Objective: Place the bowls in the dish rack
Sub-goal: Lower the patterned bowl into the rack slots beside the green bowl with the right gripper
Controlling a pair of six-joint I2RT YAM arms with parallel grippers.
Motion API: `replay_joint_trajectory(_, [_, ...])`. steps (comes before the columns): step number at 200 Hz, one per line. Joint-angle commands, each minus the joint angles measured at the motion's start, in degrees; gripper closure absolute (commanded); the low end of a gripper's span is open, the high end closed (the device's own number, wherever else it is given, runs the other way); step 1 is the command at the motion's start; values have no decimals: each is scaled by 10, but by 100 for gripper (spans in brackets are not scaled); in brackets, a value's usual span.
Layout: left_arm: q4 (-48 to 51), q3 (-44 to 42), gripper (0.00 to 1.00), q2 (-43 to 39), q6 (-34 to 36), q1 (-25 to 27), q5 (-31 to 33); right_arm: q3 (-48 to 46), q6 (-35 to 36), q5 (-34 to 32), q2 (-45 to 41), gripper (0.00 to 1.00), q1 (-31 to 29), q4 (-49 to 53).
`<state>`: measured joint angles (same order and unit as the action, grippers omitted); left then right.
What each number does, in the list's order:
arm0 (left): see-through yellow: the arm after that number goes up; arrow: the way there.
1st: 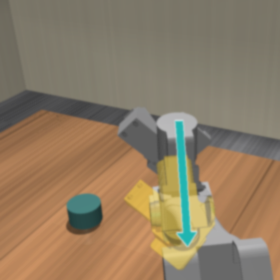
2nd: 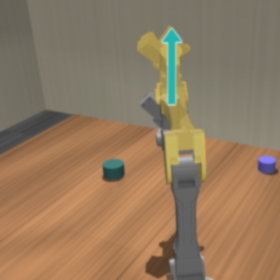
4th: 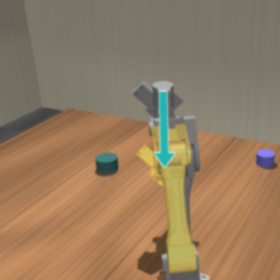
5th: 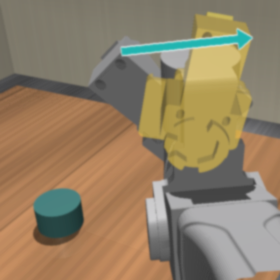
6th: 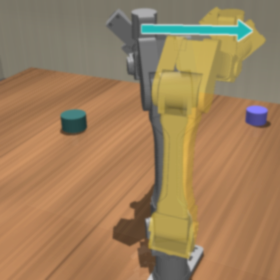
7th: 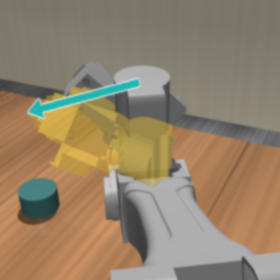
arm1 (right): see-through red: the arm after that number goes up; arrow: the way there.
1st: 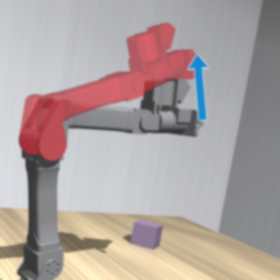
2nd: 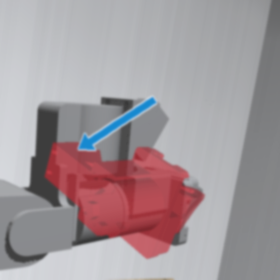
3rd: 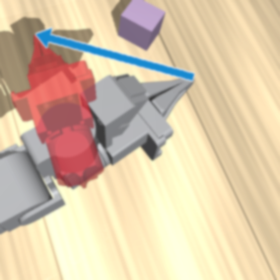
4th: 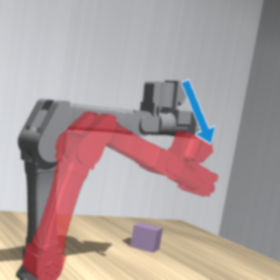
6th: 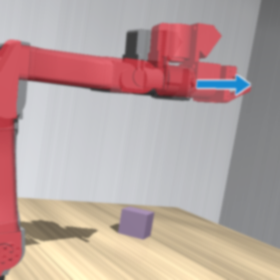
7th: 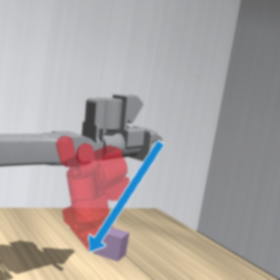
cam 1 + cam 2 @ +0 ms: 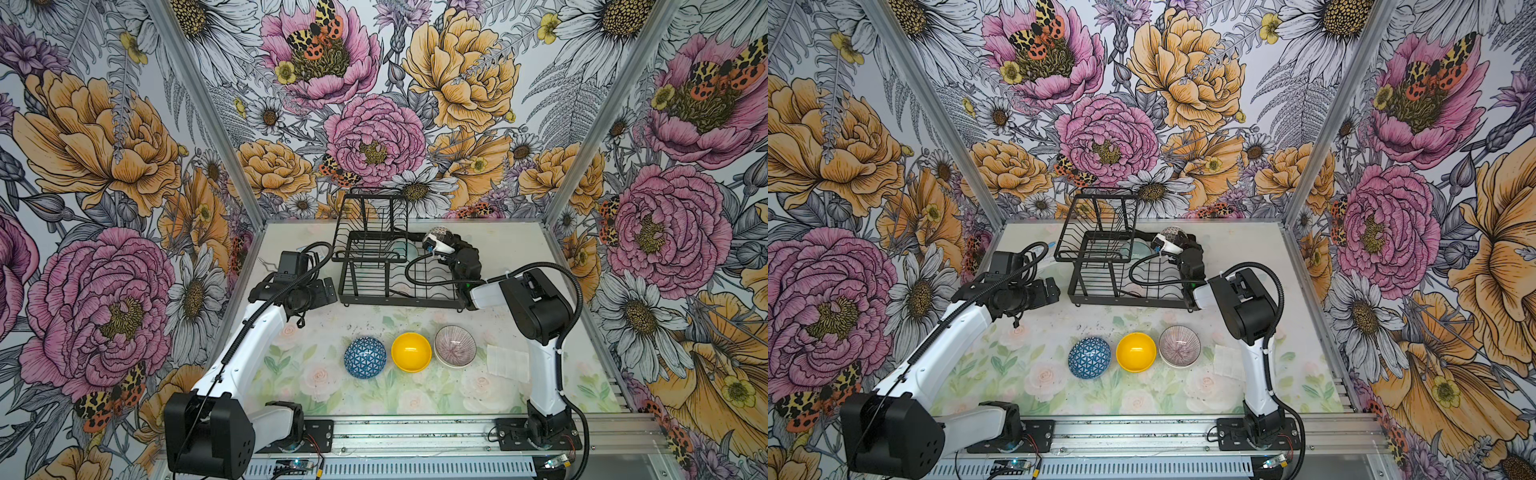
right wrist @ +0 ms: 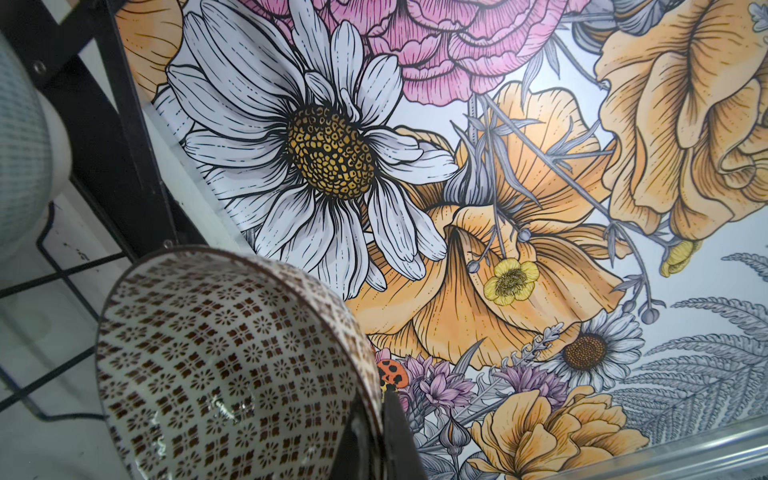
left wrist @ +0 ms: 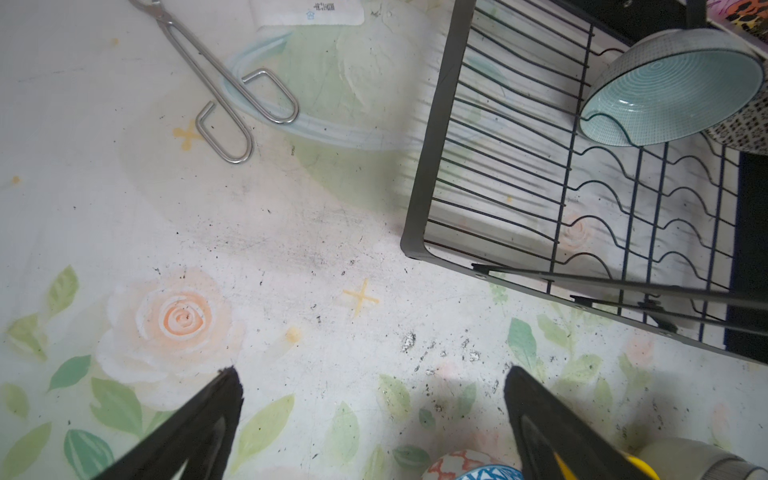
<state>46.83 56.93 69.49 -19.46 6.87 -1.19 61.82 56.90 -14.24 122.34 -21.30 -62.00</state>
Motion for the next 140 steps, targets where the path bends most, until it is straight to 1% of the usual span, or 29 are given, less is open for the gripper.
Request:
replay_joint_trajectory(1, [-18, 1, 1, -1, 10, -5, -12, 15, 35, 12, 7, 100, 0, -85])
replay_joint_trajectory(86, [-20, -5, 1, -5, 10, -5, -14, 11, 110, 27, 44, 100, -8, -123])
replay_joint_trajectory(140, [-20, -9, 1, -5, 11, -5, -15, 13, 120, 24, 60, 100, -12, -146])
